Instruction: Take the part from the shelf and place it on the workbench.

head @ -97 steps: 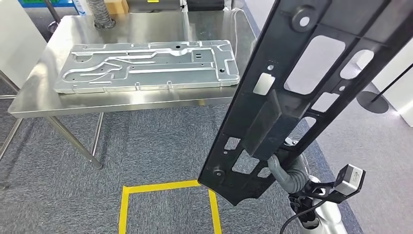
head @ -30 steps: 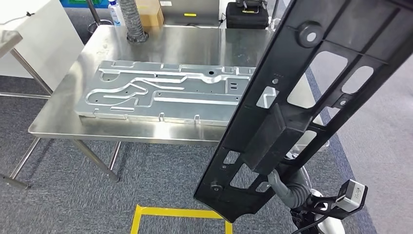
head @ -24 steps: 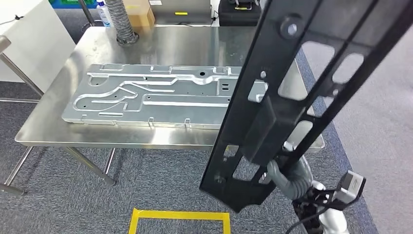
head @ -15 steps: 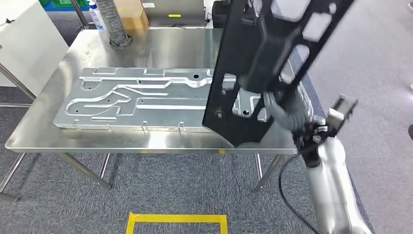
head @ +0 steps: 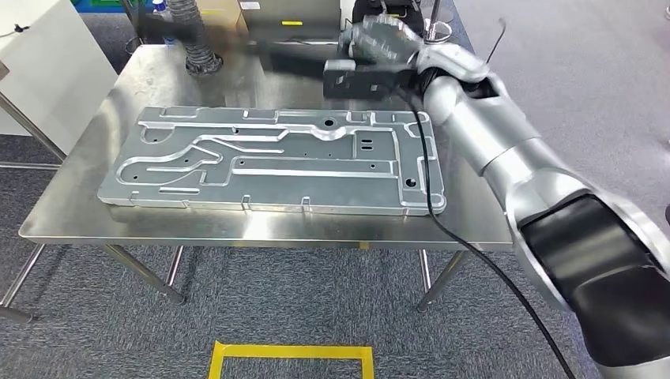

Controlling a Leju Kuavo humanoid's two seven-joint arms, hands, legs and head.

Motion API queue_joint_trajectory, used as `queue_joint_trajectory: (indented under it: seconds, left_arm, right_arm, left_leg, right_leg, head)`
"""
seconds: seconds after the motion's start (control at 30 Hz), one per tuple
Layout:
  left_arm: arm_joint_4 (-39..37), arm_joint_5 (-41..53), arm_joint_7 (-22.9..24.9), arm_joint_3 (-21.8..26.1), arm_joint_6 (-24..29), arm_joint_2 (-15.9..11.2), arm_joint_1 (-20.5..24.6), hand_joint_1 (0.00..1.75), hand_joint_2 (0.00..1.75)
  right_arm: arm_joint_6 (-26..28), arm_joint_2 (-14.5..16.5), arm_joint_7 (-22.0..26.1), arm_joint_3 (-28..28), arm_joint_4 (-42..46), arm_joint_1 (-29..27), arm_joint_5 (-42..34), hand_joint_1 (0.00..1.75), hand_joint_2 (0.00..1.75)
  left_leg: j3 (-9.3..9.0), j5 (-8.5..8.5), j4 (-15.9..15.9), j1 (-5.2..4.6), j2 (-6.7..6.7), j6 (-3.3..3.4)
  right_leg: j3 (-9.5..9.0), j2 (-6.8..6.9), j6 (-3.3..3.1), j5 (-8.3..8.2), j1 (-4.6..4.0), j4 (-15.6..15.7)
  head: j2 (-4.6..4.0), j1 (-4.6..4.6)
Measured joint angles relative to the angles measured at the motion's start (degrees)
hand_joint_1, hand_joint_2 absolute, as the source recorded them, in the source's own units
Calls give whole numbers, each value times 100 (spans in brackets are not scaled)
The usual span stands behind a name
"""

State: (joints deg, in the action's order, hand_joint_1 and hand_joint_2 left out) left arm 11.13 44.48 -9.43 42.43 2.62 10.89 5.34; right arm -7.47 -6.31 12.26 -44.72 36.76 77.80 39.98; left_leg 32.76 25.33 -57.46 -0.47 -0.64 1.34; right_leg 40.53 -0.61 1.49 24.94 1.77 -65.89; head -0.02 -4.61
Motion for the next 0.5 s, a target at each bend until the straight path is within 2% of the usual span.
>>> queue_joint_trajectory:
  seconds: [0.03,0.07,0.13,0.2,0.23,0.27,0.33,0.37,0.4,0.43,0.47,0.5]
  left_arm:
    - [0,-8,-16,8,2,11,10,0,175]
    - [0,-15,-30,17,3,18,20,0,175]
    - [0,-22,-49,38,0,30,35,0,175]
    - [0,-22,-63,57,-10,36,43,0,175]
    - [0,-19,-68,64,-15,40,48,0,175]
    - [0,-16,-72,70,-21,42,55,0,175]
    - [0,-8,-72,75,-40,47,61,0,175]
    - [0,-2,-66,77,-54,47,59,0,175]
    - [0,15,-53,78,-68,48,53,0,175]
    - [0,34,-40,78,-79,48,47,0,131]
    - [0,52,-25,78,-88,48,41,0,87]
    - [0,64,-14,78,-95,47,38,0,44]
  right_arm:
    - [60,29,21,-195,-190,-16,44,175,175]
    - [119,54,45,-351,-355,-49,77,175,175]
    - [225,83,75,-601,-615,-149,112,175,175]
    - [308,57,102,-759,-788,-261,117,175,175]
    - [340,26,117,-816,-852,-307,109,175,175]
    - [373,-18,134,-865,-907,-350,97,131,131]
    - [426,-140,167,-931,-1001,-437,55,44,44]
    - [443,-205,184,-949,-1041,-483,34,0,0]
    - [449,-264,199,-964,-1076,-526,14,0,0]
    - [451,-313,214,-976,-1105,-561,-2,0,0]
    - [450,-350,225,-985,-1130,-583,-16,0,0]
    - [450,-377,237,-993,-1152,-594,-34,0,0]
  left_leg:
    - [13,36,-48,15,-16,-35]
    - [32,61,-82,24,-30,-68]
    - [61,84,-102,41,-53,-129]
    - [82,135,-136,62,-52,-186]
    - [135,213,-257,66,-39,-211]
    - [247,343,-497,71,-25,-233]
    - [623,653,-1234,79,-2,-260]
    - [810,741,-1564,83,2,-265]
    - [925,732,-1728,84,6,-262]
    - [938,618,-1678,84,9,-251]
    - [835,410,-1397,83,11,-230]
    - [668,182,-987,80,12,-201]
  right_leg:
    - [-148,-1,-6,-121,-8,331]
    - [-237,-1,-24,-165,-22,531]
    - [-258,1,-95,-137,-72,611]
    - [-278,23,-163,-136,-79,639]
    - [-294,39,-198,-137,-76,659]
    - [-314,58,-228,-135,-74,676]
    - [-344,102,-269,-111,-98,681]
    - [-359,122,-279,-97,-114,681]
    - [-376,138,-284,-83,-128,680]
    - [-396,147,-283,-70,-138,680]
    - [-421,150,-278,-55,-145,679]
    - [-445,151,-269,-40,-147,679]
  head:
    - [0,-1]
    - [0,-1]
    - [0,-2]
    - [0,-2]
    - [0,-2]
    - [0,-2]
    - [0,-2]
    - [0,-2]
    - [0,-2]
    - [0,-2]
    - [0,-2]
    - [0,-2]
